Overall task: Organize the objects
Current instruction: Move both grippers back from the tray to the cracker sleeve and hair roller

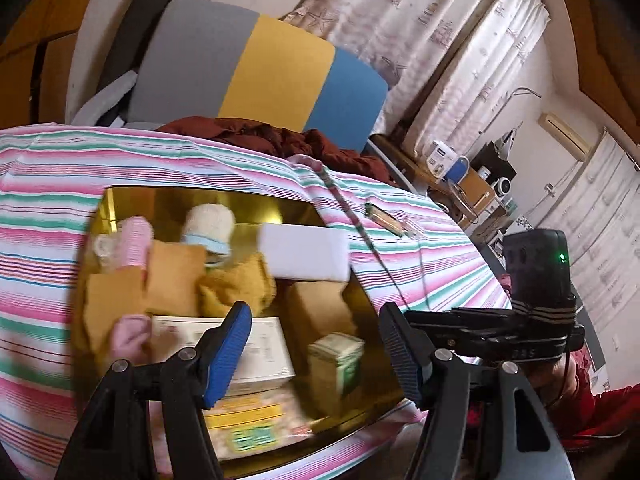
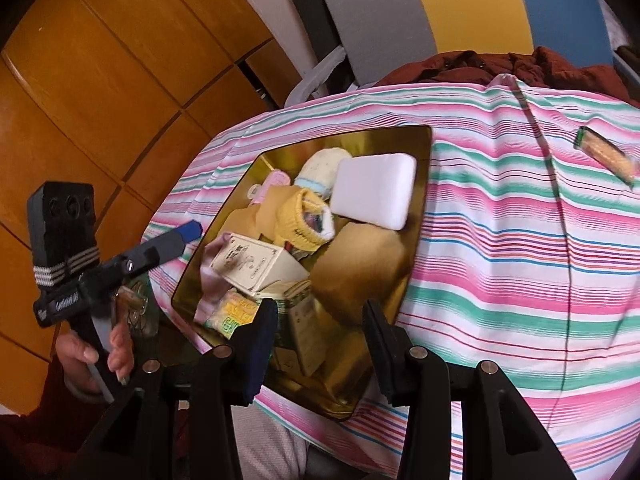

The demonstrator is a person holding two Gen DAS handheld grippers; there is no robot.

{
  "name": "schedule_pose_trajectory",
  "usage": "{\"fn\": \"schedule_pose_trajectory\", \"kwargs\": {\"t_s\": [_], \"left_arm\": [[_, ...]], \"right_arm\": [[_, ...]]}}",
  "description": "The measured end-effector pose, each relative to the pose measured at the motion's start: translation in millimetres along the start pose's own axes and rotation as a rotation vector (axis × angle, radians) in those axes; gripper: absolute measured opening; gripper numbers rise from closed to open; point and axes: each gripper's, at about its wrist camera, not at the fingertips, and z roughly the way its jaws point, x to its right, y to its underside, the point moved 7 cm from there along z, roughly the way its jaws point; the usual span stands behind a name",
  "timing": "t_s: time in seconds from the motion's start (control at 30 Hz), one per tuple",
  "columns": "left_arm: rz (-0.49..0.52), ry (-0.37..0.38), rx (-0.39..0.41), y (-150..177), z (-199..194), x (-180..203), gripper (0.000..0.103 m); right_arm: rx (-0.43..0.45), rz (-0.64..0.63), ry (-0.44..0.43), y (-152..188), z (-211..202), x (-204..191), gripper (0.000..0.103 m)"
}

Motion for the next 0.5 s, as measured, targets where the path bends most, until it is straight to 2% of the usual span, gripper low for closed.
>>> {"fn": "schedule_pose_trajectory", "kwargs": {"t_s": [0.17, 0.5], "left_arm": [[0.004, 0.017, 0.000, 0, 15, 26, 0.067], [0.024, 0.069, -0.056, 10, 45, 66, 0.068]], "right_arm": [[0.028, 0.039, 0.030, -6, -10, 21, 0.045], [0.087, 0.127, 0.136, -15, -39, 79, 0.049]]}}
